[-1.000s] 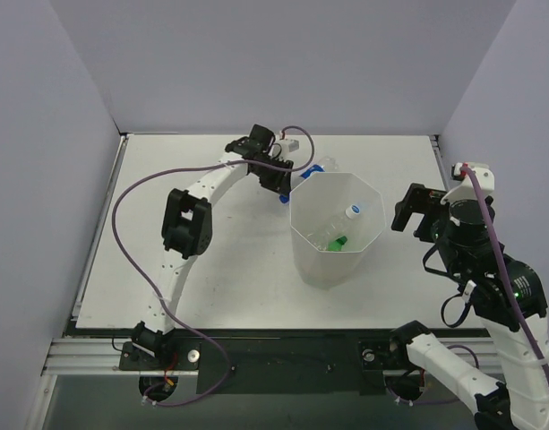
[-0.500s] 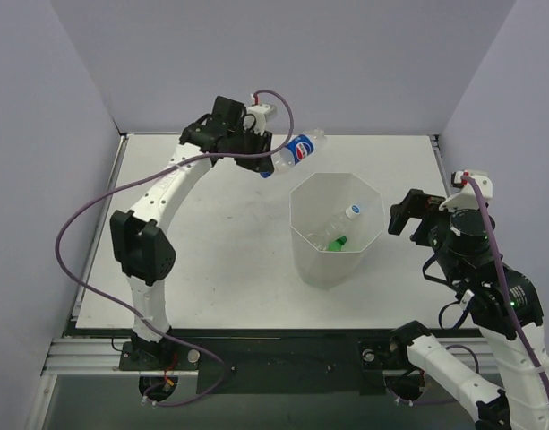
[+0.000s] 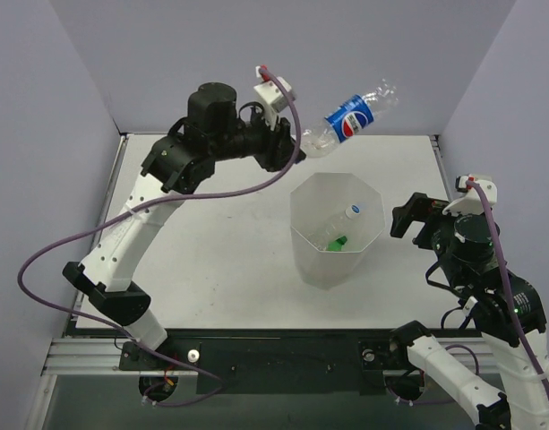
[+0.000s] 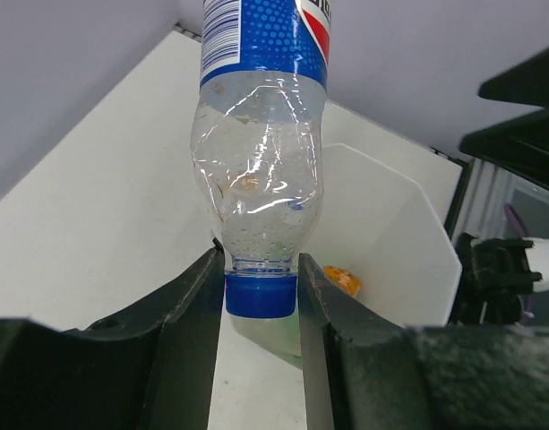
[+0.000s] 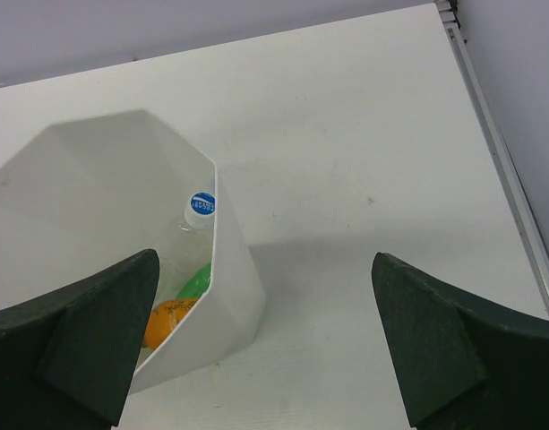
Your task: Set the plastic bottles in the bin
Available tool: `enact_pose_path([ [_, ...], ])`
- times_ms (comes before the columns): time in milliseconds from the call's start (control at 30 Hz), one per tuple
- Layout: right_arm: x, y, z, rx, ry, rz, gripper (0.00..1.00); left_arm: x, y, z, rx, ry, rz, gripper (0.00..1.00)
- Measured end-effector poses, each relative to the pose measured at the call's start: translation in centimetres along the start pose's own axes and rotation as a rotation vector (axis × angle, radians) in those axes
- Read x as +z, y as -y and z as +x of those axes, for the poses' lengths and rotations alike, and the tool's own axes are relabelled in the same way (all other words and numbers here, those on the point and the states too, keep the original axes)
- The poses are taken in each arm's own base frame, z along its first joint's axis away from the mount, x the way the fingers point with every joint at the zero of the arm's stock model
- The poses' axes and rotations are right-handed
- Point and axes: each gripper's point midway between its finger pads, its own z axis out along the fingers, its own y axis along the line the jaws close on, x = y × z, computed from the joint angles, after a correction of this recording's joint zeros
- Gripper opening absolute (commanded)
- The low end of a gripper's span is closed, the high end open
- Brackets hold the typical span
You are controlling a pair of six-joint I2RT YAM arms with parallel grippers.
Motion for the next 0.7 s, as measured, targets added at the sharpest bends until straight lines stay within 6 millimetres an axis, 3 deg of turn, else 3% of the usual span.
enact_pose_path([
  [67, 0.0, 0.0, 0.0, 0.0, 0.001, 0.002, 1.0, 0.8, 2.8, 1.0, 0.016, -0.026, 0.06, 0.0],
  [133, 0.0, 0.1, 0.0, 0.0, 0.001, 0.003, 1.0, 1.5, 4.1, 2.6, 0.017, -0.069, 0.09, 0.0],
  [300, 0.0, 0.1, 0.0, -0.002, 0.0, 0.004, 1.0, 3.0, 5.1, 8.3, 0.011, -0.217, 0.096, 0.0],
  [433, 0.1, 0.1, 0.1, -0.004, -0.001, 0.007, 1.0, 3.1, 5.4, 10.8, 0.033, -0.293, 0.081, 0.0],
  [467, 0.1, 0.1, 0.2, -0.006, -0.004, 0.008, 1.0, 3.0, 5.5, 11.1, 0.04, -0.3, 0.082, 0.07],
  [500, 0.2, 0.2, 0.4, -0.008, -0.007, 0.01, 1.0, 2.9, 5.4, 11.2, 0.044, -0.303, 0.079, 0.32],
  [633, 0.4, 0.2, 0.7, -0.012, -0.015, 0.013, 1.0, 2.2, 5.5, 10.8, 0.054, -0.289, 0.07, 0.62],
  [700, 0.3, 0.2, 0.7, -0.012, -0.015, 0.012, 1.0, 2.1, 5.6, 10.6, 0.06, -0.283, 0.072, 0.71],
])
